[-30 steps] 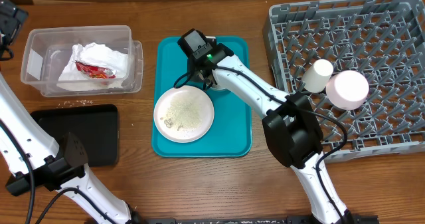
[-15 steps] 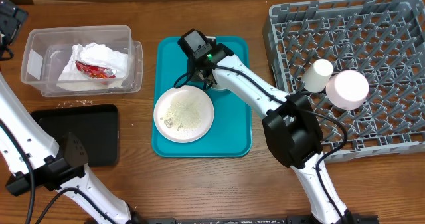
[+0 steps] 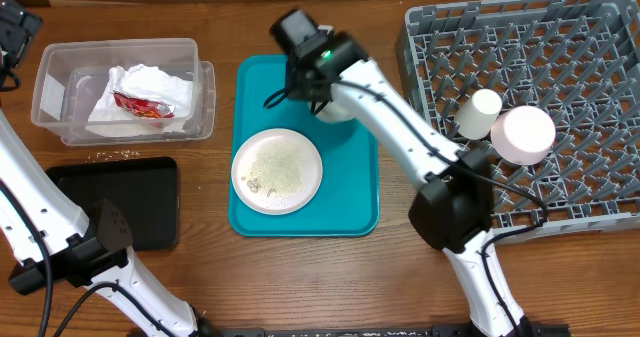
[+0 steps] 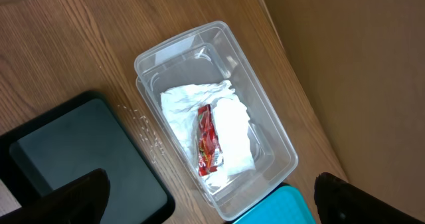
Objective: Sort waste into correct bins and load items into the dishwasher
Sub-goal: 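Grip the white saucer's rim with the right gripper and lift it, then carry the saucer right to the back of the dish rack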
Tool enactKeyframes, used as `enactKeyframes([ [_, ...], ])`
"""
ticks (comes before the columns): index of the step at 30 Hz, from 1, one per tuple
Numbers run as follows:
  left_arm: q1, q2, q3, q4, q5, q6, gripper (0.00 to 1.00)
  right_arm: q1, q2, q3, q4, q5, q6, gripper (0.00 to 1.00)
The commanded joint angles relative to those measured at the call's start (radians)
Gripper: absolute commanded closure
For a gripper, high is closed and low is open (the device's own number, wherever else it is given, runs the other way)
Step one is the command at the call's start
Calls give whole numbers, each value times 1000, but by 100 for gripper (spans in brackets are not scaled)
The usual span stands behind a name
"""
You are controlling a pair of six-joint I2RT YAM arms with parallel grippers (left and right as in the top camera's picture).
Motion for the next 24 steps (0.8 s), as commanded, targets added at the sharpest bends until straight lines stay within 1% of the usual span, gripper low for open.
enactKeyframes([
  [1,-6,13,0,-2,-10,22,0,-71,-125,84,-50,8,3,96],
  [6,-6,13,0,-2,-10,22,0,-198,-229,92,-140,6,7,96],
  [9,-6,13,0,-2,-10,22,0,-296,-280,92,-180,-43,1,96],
  [13,-6,13,0,-2,-10,22,0,-465,-297,91,-171,-294,-122,96],
  [17,-6,13,0,-2,-10,22,0,-624,-269,85,-174,-554,-217,96],
  [21,-6,13,0,-2,-10,22,0,-748,-231,83,-167,-815,-331,96],
  [24,-6,13,0,-2,-10,22,0,-814,-198,80,-154,-977,-386,96],
])
